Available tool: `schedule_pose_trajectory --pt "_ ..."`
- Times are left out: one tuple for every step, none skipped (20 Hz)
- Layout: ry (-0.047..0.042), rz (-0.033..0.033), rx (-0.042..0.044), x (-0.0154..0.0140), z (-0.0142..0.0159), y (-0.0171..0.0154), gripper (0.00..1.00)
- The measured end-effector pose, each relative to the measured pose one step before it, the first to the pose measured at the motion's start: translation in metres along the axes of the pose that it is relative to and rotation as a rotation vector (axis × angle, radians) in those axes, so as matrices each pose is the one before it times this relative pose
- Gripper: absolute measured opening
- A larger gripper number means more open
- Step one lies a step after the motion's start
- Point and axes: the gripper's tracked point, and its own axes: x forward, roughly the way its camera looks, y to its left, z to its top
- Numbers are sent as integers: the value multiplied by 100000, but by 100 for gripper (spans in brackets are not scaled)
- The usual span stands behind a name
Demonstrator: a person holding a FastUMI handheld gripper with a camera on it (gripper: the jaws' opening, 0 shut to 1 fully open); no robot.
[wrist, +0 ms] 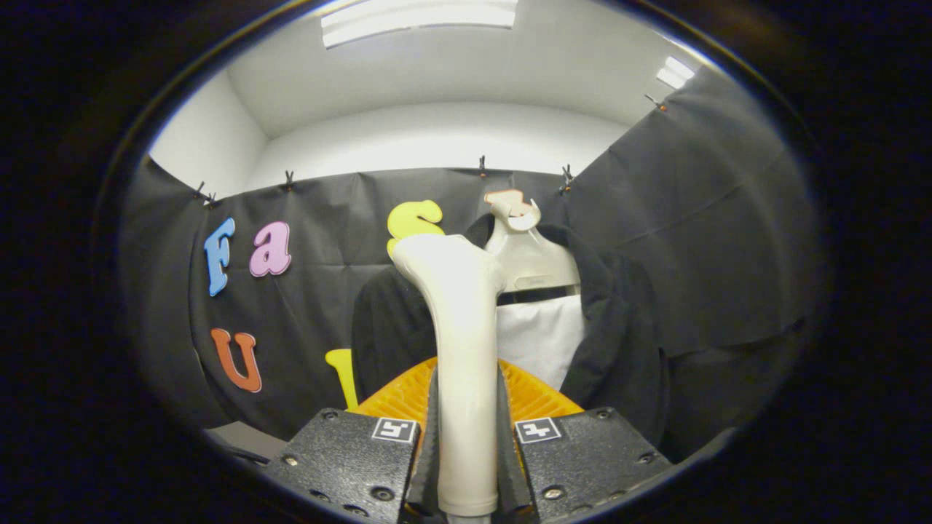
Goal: Iron the clothes twice with a garment steamer, once on the left side and once on the right side.
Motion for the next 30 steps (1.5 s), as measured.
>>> schedule_pose_trajectory --pt "942 -293 -232 -108 -667 -65 36" --pt "411 -440 -728 -121 -648 -158 36" --pt "306 -333 -904 -165 -537 -95 36" --pt "501 -376 -1121 -188 -591 -67 36" --pt "739 -126 -1013 -330 -651 -91 36" --pt "1112 39 -554 -380 -702 -33 36" --pt "1475 512 15 -274 -749 120 36" --pt "1792 485 241 -199 -795 82 36" --pt "1501 -151 -5 -193 -682 -132 36" --pt "1335 -718 -451 -88 -760 -240 36" --pt "1212 -477 -274 -100 -577 -163 36" --pt "1133 -212 -17 -195 -515 -103 36" --pt "926 -182 26 -274 -460 -165 36" --pt "1091 -351 35 -173 -624 -121 36" --pt "1225 -435 113 -232 -574 -228 36" --pt "1324 -389 83 -177 -696 -94 36" --pt "1324 -319 -137 -149 -760 -160 36" --pt "1404 -344 -216 -286 -806 -205 36" --pt "1575 -68 187 -148 -830 -171 36" --pt "2103 347 1833 -144 -766 33 36" --pt "1551 -379 1420 -108 -655 -115 36" --pt "1308 -1237 355 109 -776 -334 36" --pt "1114 -899 446 -88 -676 -326 36" --pt "811 -539 469 -127 -464 -273 36" --pt "839 -424 -6 -96 -463 -207 36" --pt "648 -443 -77 -240 -575 -242 36" --pt "887 -282 -69 -80 -625 -203 36" --pt "1017 -469 79 -75 -778 -200 36" --pt "1120 -694 -195 8 -653 -124 36" --pt "878 -523 -615 125 -779 -20 36"
